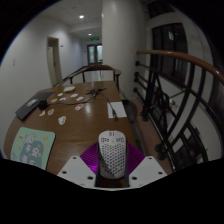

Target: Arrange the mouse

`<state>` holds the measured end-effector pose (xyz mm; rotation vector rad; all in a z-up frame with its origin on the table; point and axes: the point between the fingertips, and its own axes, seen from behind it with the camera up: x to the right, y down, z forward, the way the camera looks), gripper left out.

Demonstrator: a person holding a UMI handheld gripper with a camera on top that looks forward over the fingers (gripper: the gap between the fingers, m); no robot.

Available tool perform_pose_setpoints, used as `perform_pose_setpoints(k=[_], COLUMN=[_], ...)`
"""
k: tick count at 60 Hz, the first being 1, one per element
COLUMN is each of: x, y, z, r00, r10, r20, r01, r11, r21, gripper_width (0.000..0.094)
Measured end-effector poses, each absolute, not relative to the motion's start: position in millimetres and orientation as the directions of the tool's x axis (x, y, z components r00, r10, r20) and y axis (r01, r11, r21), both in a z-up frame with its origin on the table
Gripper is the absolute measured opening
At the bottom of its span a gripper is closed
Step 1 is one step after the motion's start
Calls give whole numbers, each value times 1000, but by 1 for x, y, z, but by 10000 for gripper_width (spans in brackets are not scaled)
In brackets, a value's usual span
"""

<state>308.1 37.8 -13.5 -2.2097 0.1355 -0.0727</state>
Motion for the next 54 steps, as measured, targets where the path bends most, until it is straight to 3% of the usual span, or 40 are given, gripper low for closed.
perform_pose_setpoints(k=[4, 8, 15, 19, 24, 33, 37, 44, 54], x=[309, 289, 189, 133, 66, 5, -1, 6, 5], y=[28, 20, 11, 12, 11, 10, -4, 3, 0], z=[13, 66, 170, 194, 165, 36, 1, -16, -13], r00=[985, 979, 992, 993, 994, 998, 996, 996, 996], r10=[-174, -196, -124, -115, -105, -57, -86, -85, 27], r20=[18, 62, 39, 14, -11, -25, -17, 26, 84], r01=[-82, -40, -2, -18, -43, -52, -63, -30, 82], r11=[-549, -478, -314, -268, -305, -539, -571, -601, -629], r21=[-831, -878, -949, -963, -951, -841, -819, -799, -773], gripper_width=[322, 325, 326, 358, 370, 370, 371, 379, 585])
